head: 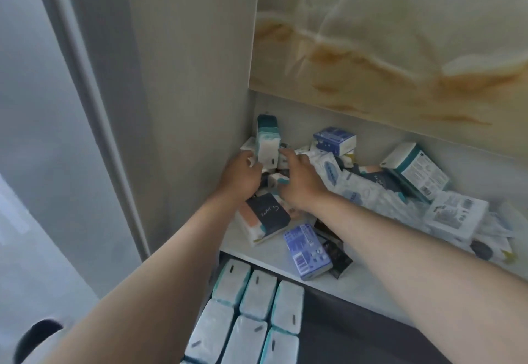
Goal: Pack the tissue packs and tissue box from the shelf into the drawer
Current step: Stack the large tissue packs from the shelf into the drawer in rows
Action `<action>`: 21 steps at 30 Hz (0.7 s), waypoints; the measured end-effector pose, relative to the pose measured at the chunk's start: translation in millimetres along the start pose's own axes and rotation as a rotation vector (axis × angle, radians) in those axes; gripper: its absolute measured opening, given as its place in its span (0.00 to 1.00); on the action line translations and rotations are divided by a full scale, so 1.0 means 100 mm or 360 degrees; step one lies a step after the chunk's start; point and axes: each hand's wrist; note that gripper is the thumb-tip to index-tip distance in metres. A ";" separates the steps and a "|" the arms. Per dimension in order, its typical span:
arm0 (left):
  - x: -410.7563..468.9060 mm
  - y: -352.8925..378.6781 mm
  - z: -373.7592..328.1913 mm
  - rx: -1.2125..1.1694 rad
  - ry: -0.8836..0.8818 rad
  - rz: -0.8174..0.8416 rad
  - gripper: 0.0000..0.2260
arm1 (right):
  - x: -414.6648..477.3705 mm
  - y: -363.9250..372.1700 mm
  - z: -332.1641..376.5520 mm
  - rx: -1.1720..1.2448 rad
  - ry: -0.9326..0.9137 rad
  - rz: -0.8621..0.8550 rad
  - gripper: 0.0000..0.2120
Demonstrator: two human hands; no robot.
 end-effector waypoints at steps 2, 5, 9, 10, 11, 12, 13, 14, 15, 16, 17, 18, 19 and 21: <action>0.20 0.08 -0.04 -0.0154 -0.0111 -0.0033 0.14 | 0.26 0.03 -0.03 0.0015 0.0053 0.0026 0.40; 0.40 0.19 -0.06 -0.0346 -0.0076 -0.0027 0.17 | 0.59 0.15 -0.09 0.0102 0.0051 0.0019 0.43; 0.53 0.25 -0.02 -0.0532 -0.0054 0.0190 0.22 | 0.79 0.29 -0.14 0.0320 0.0090 0.0073 0.45; 0.55 0.24 0.00 -0.0567 -0.0077 0.0205 0.23 | 0.80 0.30 -0.15 0.0354 0.0073 0.0045 0.46; 0.57 0.23 0.03 -0.0580 -0.0086 0.0191 0.23 | 0.79 0.29 -0.15 0.0380 0.0043 0.0003 0.46; 0.58 0.20 0.04 -0.0578 -0.0082 0.0168 0.23 | 0.76 0.29 -0.15 0.0388 0.0000 -0.0038 0.46; 0.56 0.17 0.03 -0.0562 -0.0066 0.0138 0.24 | 0.71 0.27 -0.15 0.0376 -0.0042 -0.0064 0.46; 0.54 0.15 0.02 -0.0531 -0.0060 0.0096 0.25 | 0.65 0.25 -0.14 0.0363 -0.0090 -0.0081 0.45; 0.49 0.11 -0.02 -0.0485 -0.0041 0.0041 0.27 | 0.59 0.23 -0.13 0.0345 -0.0116 -0.0091 0.46; 0.43 0.08 -0.05 -0.0433 -0.0015 -0.0006 0.29 | 0.53 0.21 -0.12 0.0334 -0.0149 -0.0109 0.46; 0.37 0.07 -0.08 -0.0383 0.0021 -0.0030 0.30 | 0.46 0.19 -0.09 0.0329 -0.0171 -0.0131 0.47; 0.30 0.04 -0.10 -0.0340 0.0041 -0.0029 0.29 | 0.41 0.18 -0.08 0.0340 -0.0203 -0.0165 0.47; 0.23 0.02 -0.12 -0.0307 0.0071 -0.0029 0.29 | 0.35 0.15 -0.05 0.0356 -0.0219 -0.0202 0.46; 0.12 -0.03 -0.13 -0.0292 0.0122 -0.0047 0.29 | 0.22 0.10 0.02 0.0390 -0.0240 -0.0252 0.44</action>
Point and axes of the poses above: each hand's wrist, its own x-axis towards the middle knuckle, its own y-axis out of the palm, z = x × y, and after that the axes turned 14 degrees about x, right-handed
